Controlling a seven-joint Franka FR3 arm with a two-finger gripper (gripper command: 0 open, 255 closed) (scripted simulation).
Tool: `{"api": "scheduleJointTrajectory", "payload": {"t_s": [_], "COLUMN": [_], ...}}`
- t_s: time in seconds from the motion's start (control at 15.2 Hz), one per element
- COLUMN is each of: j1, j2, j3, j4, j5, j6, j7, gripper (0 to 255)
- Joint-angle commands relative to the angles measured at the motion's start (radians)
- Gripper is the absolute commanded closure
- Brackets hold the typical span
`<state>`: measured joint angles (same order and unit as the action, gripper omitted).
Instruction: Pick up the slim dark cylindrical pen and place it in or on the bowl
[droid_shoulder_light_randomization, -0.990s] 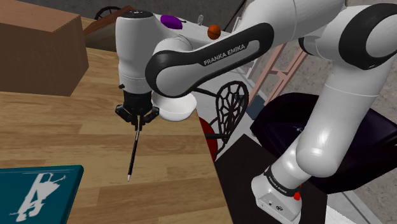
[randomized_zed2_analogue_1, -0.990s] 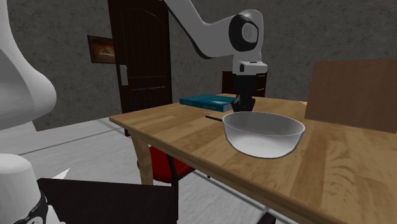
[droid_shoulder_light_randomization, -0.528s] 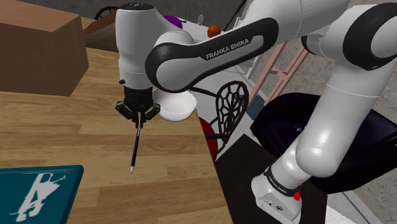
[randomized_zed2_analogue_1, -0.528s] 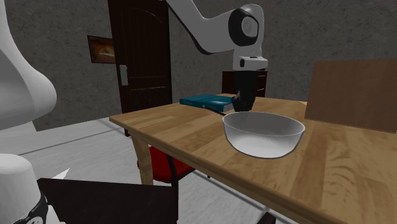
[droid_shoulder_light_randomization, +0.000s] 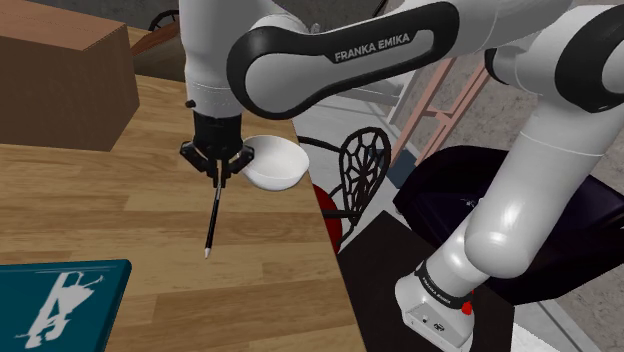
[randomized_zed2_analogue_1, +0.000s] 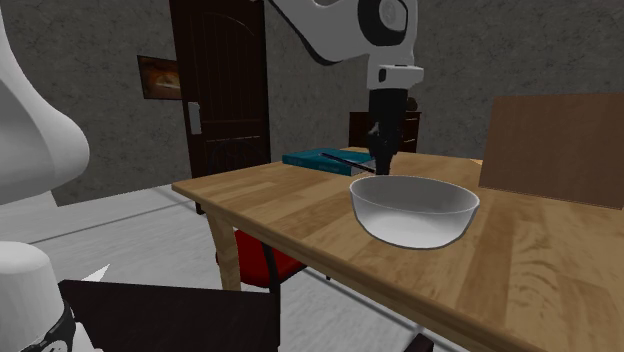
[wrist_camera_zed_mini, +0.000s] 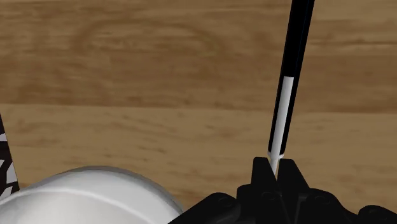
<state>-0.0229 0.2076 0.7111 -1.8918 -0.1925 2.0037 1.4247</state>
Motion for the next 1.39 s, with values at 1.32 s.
{"api": "scheduleJointTrajectory", "payload": {"t_s": [1.32], "j1": [-0.094], "j2": [-0.132], "j3": [-0.036], "j4": [0.101], "j5": [0.098], "j6": [-0.188], "j7": [-0.183], "gripper": [255]}}
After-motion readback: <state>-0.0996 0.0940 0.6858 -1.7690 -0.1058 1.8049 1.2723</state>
